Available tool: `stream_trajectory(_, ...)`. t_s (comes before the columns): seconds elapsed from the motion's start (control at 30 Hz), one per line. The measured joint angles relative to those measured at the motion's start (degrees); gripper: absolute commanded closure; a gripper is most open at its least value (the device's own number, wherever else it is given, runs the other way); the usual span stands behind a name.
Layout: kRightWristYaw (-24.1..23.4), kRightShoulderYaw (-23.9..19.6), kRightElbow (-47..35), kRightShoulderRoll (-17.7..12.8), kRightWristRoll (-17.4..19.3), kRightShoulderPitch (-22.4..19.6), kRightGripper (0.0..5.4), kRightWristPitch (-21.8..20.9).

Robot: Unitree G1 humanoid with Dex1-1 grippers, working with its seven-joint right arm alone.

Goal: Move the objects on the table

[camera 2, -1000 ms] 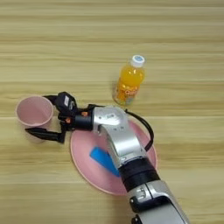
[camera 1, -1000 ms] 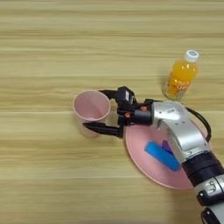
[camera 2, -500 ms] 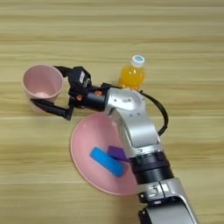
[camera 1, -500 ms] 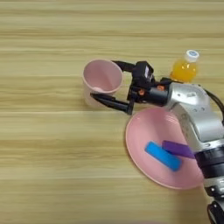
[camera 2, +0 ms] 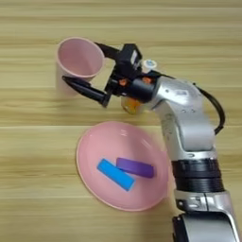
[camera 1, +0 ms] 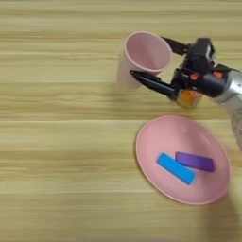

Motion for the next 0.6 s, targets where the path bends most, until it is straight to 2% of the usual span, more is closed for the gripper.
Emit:
stream_trajectory(0.27,0.1,-7.5,2.5,-5.7,2.3,-0.1,0.91,0.7)
stream_trajectory(0.37,0.5,-8.8,4.0,-6.8,2.3,-0.1,0.92,0.7)
stream_trajectory(0.43,1.5,-11.5,7.3,-8.4,2.9,-0.2,0.92,0.3)
stream_trajectory(0.6,4.3,-15.0,11.8,-11.9,4.5,-0.4,0.92,-0.4)
